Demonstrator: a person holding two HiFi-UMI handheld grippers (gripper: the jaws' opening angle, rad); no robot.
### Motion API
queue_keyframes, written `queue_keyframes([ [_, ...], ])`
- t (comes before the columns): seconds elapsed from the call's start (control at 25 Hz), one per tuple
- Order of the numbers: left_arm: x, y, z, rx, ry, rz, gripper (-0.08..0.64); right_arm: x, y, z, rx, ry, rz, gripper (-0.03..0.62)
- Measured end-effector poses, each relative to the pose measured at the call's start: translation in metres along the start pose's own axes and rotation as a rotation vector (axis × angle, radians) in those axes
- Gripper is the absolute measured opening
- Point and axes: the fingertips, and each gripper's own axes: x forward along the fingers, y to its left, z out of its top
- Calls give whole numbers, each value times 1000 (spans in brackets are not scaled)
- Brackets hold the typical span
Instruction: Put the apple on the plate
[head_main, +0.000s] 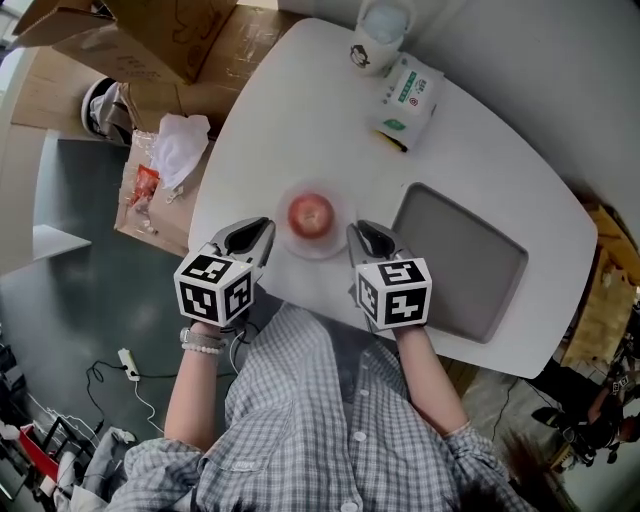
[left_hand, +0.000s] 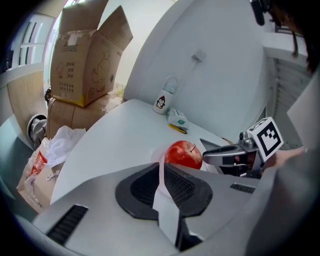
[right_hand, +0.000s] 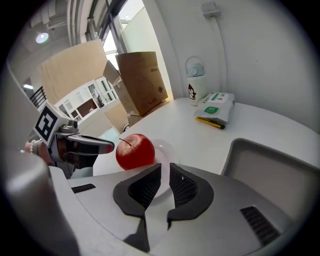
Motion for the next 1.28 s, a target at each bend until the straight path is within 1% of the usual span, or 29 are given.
queue_keyframes([
  [0.08,3,4,-4,-5,17,4,12,5,0,-4,15,20,2,32],
  [0.16,5,6,-8,-9,31,-1,32,10,2,-7,30,41,7,89],
  [0.24,8,6,-11,-13,42,-8,49,14,1,-10,42,61,0,104],
  [0.4,13,8,-16,-32,64,-18,79,18,-4,-13,69,96,-41,105],
  [0.56,18,11,-21,-41,90,-10,89,21,-9,-17,105,148,-80,106],
  [0.76,23,13,-25,-55,117,-6,91,27,-11,-22,112,224,-104,104],
  [0.96,27,17,-29,-81,133,-1,92,31,-14,-23,108,260,-141,104],
  [1.12,33,17,-31,-102,155,-8,92,33,-14,-25,93,294,-154,104],
  [1.28,35,17,-30,-105,171,-10,92,36,-14,-24,111,310,-145,104],
])
